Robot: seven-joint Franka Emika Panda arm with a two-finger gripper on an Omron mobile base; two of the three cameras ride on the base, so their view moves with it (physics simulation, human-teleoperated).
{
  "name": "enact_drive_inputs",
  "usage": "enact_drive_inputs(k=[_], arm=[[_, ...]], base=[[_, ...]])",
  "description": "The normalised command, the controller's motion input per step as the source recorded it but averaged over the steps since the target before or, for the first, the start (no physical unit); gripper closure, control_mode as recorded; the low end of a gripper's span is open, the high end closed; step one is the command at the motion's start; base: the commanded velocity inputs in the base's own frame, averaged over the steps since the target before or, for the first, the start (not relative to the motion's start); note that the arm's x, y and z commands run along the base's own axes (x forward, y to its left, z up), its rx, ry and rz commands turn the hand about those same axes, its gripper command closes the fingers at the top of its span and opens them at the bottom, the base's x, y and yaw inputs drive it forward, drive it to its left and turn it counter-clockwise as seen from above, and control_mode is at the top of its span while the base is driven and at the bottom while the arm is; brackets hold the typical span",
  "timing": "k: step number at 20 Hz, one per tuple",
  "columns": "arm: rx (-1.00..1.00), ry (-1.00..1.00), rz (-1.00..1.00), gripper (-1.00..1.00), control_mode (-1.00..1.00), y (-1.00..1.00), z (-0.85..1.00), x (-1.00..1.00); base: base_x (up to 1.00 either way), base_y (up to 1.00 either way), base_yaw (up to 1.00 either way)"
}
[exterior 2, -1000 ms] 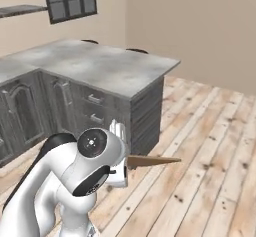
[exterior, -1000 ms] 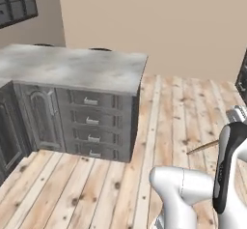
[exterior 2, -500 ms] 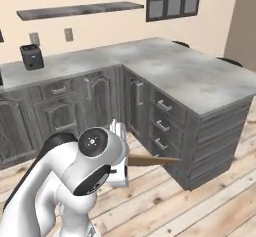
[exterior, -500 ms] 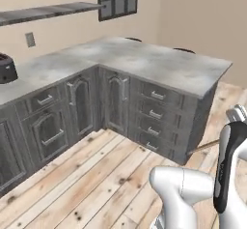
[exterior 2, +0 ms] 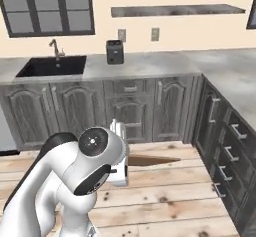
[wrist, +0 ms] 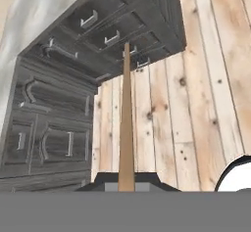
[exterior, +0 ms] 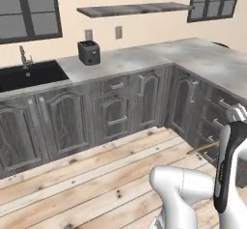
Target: Move the cutting board and knife to the sink. Then move spray from the cabinet to the counter.
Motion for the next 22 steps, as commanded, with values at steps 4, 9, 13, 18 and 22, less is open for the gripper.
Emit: enact_drive_inputs(k=[4, 9, 13, 18, 22], arm=[[0.0, 0.0, 0.0, 1.0, 1.0, 0.0, 0.0, 0.0], [0.0, 0.0, 0.0, 1.0, 1.0, 0.0, 0.0, 0.0], [0.0, 0.0, 0.0, 1.0, 1.0, 0.0, 0.0, 0.0], [0.0, 0.0, 0.0, 1.0, 1.0, 0.0, 0.0, 0.0], [0.0, 0.0, 0.0, 1.0, 1.0, 0.0, 0.0, 0.0]], base=[[0.13, 0.44, 0.59], [0.46, 0.47, 0.4], [0.87, 0.36, 0.26], [0.97, 0.29, 0.17], [0.83, 0.58, 0.07]])
